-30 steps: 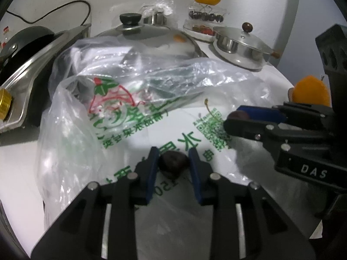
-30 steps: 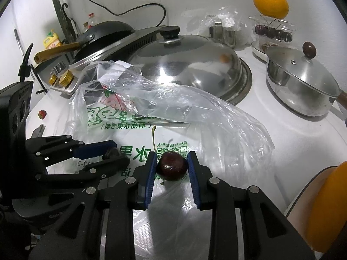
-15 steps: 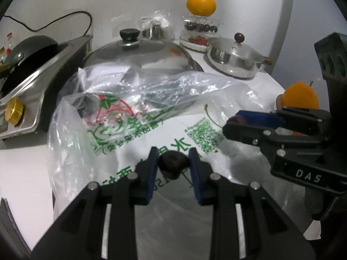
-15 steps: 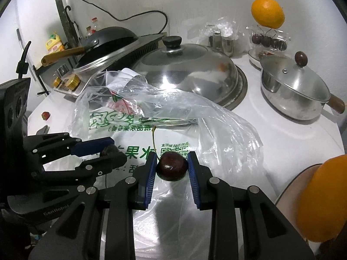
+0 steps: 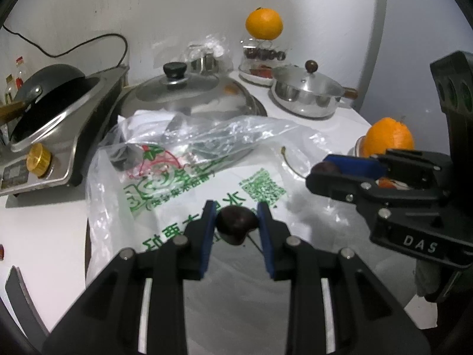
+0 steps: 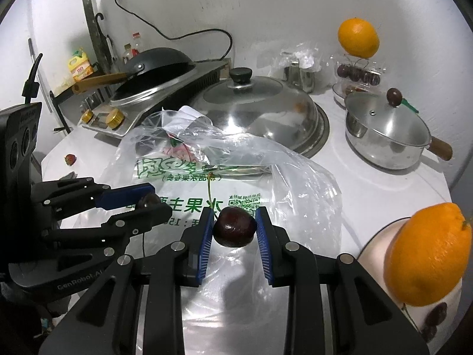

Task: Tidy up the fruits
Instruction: 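Carry the cherries in both grippers over the white plate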

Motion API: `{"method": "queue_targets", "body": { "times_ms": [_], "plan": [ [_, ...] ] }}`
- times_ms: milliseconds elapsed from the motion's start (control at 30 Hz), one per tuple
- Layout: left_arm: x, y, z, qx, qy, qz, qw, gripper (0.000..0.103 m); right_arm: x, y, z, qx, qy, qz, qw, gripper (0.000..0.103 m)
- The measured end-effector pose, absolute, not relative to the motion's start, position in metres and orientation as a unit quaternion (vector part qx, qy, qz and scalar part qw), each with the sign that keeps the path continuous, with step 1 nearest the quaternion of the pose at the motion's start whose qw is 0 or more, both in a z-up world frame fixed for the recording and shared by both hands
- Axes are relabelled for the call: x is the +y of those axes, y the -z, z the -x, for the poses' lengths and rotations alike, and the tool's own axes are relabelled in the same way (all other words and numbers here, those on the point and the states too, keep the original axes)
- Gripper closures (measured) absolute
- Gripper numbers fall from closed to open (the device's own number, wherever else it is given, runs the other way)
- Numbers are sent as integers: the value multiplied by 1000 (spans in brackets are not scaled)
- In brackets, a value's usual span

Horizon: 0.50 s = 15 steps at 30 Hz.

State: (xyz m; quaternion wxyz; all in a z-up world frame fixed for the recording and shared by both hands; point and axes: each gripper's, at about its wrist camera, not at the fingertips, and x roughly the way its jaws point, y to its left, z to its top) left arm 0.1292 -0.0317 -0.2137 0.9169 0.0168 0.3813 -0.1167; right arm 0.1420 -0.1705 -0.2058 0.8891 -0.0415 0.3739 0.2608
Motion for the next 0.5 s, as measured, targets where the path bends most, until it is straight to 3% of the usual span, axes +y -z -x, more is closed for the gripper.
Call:
{"method": "queue_targets", "body": {
  "times_ms": [500],
  "plan": [
    [-49,196,-100,362,126,-26,923,74,-190,190,-107,355,-248,38,901,72]
  ]
}}
